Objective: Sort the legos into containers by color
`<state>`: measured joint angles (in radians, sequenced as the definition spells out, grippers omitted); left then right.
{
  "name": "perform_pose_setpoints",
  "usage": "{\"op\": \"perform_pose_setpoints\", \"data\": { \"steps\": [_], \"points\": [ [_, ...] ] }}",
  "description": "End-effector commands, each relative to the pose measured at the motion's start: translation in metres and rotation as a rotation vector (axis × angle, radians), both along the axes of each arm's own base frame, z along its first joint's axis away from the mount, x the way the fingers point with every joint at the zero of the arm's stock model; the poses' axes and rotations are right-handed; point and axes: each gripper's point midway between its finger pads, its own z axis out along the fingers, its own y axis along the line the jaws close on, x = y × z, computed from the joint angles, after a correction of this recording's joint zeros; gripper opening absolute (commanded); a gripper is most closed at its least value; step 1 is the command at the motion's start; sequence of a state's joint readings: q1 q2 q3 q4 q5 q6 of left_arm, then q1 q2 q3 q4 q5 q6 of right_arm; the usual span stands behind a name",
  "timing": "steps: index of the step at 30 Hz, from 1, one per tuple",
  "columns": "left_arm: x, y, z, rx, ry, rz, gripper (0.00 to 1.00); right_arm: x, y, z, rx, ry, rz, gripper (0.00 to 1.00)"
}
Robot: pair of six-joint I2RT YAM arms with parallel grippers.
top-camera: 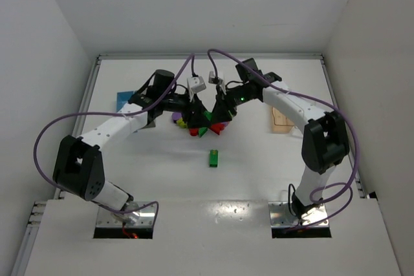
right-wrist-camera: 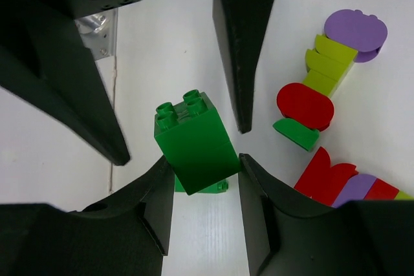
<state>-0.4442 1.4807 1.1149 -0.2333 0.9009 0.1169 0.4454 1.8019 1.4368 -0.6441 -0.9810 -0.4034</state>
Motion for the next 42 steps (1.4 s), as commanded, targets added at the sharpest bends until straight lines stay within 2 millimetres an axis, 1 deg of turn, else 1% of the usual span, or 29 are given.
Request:
{"op": "perform_pose_setpoints", "data": {
  "steps": [1,2,3,5,6,8,9,10,11,12,13,14,15,16,17,18,19,20,21,26,30,32,33,35,38,39,40,41,42],
  "points": [
    [0.006,-0.010,0.023,-0.044,-0.100,-0.042,0.68,0.002,0.011,0.029,0.071,-0.084,0.040,0.01],
    [0.007,-0.010,0.019,-0.040,-0.091,-0.042,0.64,0.002,0.011,0.029,0.071,-0.084,0.040,0.01],
    [0.007,-0.010,0.019,-0.040,-0.091,-0.042,0.55,0.002,0.011,0.029,0.071,-0.084,0.040,0.01],
    [0.007,-0.010,0.019,-0.040,-0.091,-0.042,0.47,0.002,0.011,0.029,0.071,-0.084,0.040,0.01],
    [0.008,-0.011,0.016,-0.036,-0.083,-0.042,0.38,0.000,0.010,0.026,0.068,-0.084,0.044,0.01],
    [0.007,-0.010,0.014,-0.031,-0.082,-0.045,0.29,0.002,0.010,0.025,0.063,-0.097,0.043,0.01],
    [0.008,-0.009,0.012,-0.020,-0.085,-0.040,0.20,0.004,0.009,0.024,0.056,-0.109,0.041,0.01],
    [0.009,-0.008,0.015,-0.019,-0.095,-0.031,0.16,0.004,0.009,0.024,0.055,-0.109,0.041,0.01],
    [0.008,-0.007,0.014,-0.013,-0.097,-0.034,0.12,0.002,0.008,0.019,0.051,-0.108,0.046,0.01],
    [0.009,-0.006,0.017,-0.012,-0.109,-0.025,0.07,0.002,0.006,0.015,0.038,-0.102,0.039,0.01],
    [0.007,-0.005,0.022,-0.017,-0.133,-0.028,0.05,0.003,0.006,0.013,0.031,-0.114,0.038,0.01],
    [0.006,-0.005,0.018,-0.012,-0.122,-0.029,0.05,0.001,0.005,0.010,0.027,-0.104,0.038,0.00],
    [0.007,-0.001,0.023,-0.017,-0.134,-0.019,0.04,0.003,0.004,0.009,0.021,-0.117,0.038,0.00],
    [0.007,0.002,0.022,-0.017,-0.135,-0.010,0.03,0.000,0.003,0.008,0.020,-0.114,0.038,0.00],
    [0.007,0.003,0.022,-0.017,-0.135,-0.010,0.03,0.002,0.002,0.007,0.013,-0.125,0.038,0.00],
    [0.011,0.006,0.022,-0.016,-0.135,0.002,0.01,0.000,0.001,0.004,0.009,-0.116,0.038,0.00],
    [0.013,0.011,0.027,-0.020,-0.146,0.016,0.01,0.002,0.000,0.002,-0.002,-0.131,0.035,0.00],
    [0.012,0.010,0.028,-0.026,-0.144,0.007,0.01,0.004,-0.001,0.000,-0.014,-0.136,0.027,0.00],
    [0.014,0.014,0.031,-0.028,-0.152,0.018,0.00,0.005,-0.005,-0.003,-0.018,-0.136,0.022,0.00],
    [0.018,0.023,0.036,-0.040,-0.157,0.034,0.00,0.008,-0.009,-0.017,-0.061,-0.135,0.001,0.00],
    [0.020,0.031,0.044,-0.057,-0.164,0.049,0.00,0.008,-0.013,-0.030,-0.090,-0.125,-0.003,0.00],
    [0.021,0.034,0.044,-0.061,-0.163,0.051,0.00,0.009,-0.012,-0.029,-0.085,-0.135,-0.004,0.00],
    [0.022,0.037,0.048,-0.064,-0.173,0.061,0.00,0.011,-0.017,-0.033,-0.097,-0.130,-0.016,0.00],
    [0.027,0.045,0.049,-0.066,-0.172,0.081,0.00,0.012,-0.017,-0.033,-0.096,-0.139,-0.011,0.00],
    [0.031,0.057,0.057,-0.077,-0.182,0.108,0.00,0.010,-0.019,-0.037,-0.109,-0.132,-0.015,0.00],
    [0.031,0.059,0.057,-0.082,-0.180,0.109,0.00,0.013,-0.022,-0.038,-0.108,-0.141,-0.019,0.00],
    [0.033,0.062,0.057,-0.082,-0.181,0.118,0.00,0.012,-0.022,-0.038,-0.112,-0.133,-0.018,0.00],
    [0.034,0.067,0.062,-0.088,-0.190,0.125,0.00,0.012,-0.022,-0.038,-0.112,-0.133,-0.018,0.00],
    [0.034,0.067,0.062,-0.088,-0.190,0.125,0.00,0.009,-0.024,-0.042,-0.117,-0.123,-0.017,0.00]
  ]
}}
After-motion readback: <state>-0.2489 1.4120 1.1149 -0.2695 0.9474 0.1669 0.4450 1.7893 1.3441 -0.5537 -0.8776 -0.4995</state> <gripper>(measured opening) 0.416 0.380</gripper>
